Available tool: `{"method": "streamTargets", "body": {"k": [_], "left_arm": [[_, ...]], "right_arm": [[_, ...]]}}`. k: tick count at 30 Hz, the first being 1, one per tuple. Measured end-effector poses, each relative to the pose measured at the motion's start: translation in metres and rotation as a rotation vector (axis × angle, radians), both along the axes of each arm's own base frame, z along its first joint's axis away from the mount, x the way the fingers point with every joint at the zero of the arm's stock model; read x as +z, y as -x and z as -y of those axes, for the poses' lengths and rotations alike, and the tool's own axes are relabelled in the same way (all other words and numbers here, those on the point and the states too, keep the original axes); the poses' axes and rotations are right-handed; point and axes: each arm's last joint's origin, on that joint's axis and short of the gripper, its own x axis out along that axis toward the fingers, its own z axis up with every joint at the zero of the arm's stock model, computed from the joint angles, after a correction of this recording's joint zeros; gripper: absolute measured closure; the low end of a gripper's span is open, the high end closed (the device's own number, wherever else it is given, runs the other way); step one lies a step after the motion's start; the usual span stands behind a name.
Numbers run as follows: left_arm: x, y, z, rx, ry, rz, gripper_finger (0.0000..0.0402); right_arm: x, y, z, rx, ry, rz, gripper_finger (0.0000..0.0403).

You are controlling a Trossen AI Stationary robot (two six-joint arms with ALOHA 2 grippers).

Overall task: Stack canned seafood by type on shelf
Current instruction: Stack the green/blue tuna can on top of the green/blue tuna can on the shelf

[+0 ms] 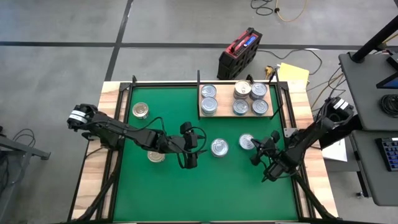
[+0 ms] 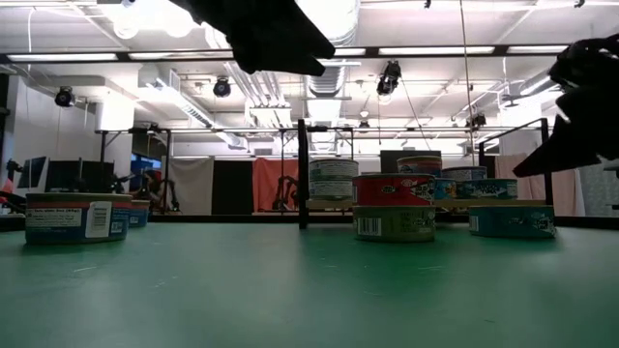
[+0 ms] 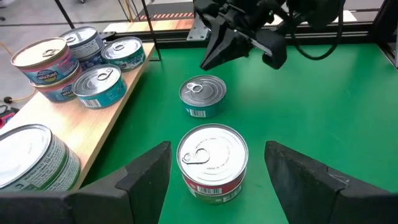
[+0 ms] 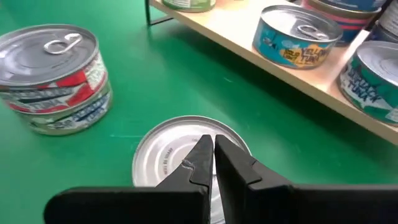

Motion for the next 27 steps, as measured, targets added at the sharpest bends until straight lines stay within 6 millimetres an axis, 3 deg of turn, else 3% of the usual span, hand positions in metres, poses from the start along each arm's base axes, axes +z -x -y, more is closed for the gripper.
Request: {"method": "streamTargets", "body": {"k": [11, 27], "left_arm": [[0.0, 0.0, 0.0, -0.01, -0.021, -0.003, 0.0159], [0.0, 0.0, 0.0, -0.017, -0.034, -0.001, 0.0159]], "right_arm": [[-0.021, -0.002, 0.002, -0.132, -0.091, -0.007, 0.0394], [-0.019, -0.008, -0.007, -0.139, -0.228, -0.063, 0.0394]]}}
